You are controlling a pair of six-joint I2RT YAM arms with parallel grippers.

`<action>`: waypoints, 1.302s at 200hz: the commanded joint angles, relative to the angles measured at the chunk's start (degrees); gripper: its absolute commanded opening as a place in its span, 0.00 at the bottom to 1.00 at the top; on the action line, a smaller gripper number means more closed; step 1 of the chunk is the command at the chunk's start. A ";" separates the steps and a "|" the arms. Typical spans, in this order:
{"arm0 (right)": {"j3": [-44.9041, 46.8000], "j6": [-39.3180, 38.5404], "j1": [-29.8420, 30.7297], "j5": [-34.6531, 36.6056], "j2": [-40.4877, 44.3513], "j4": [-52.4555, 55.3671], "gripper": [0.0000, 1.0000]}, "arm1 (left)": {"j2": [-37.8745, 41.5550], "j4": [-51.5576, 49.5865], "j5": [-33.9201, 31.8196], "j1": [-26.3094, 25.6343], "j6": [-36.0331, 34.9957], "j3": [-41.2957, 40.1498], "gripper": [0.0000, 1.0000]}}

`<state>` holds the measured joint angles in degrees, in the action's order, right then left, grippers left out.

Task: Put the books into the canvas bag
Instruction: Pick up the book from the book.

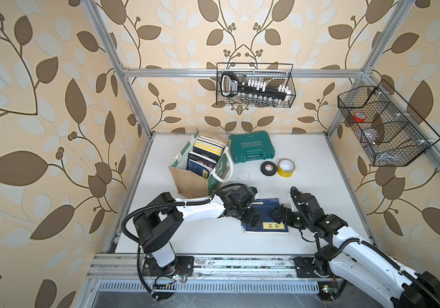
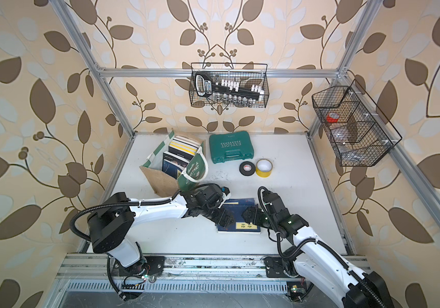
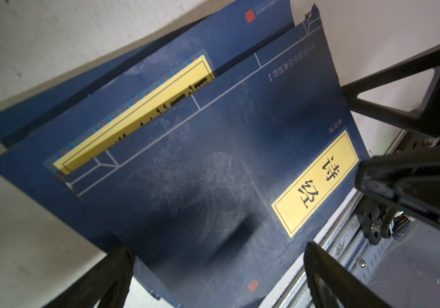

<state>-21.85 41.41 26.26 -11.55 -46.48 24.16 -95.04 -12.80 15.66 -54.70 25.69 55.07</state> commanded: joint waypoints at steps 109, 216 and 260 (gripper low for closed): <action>0.92 1.35 0.28 1.97 -2.57 -1.19 0.98 | -3.95 3.66 3.46 0.03 -0.47 1.71 0.99; 6.30 0.76 0.03 -13.45 0.53 -18.02 0.97 | -4.47 6.12 2.62 0.12 0.55 -1.03 0.99; 5.89 -0.61 0.02 -15.10 10.91 -17.92 0.94 | -4.81 6.46 2.53 0.20 0.62 -0.96 0.99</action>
<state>-14.66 41.95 25.39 -17.04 -39.64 14.83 -97.47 -8.14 15.81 -53.93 25.91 55.75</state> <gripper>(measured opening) 0.948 0.990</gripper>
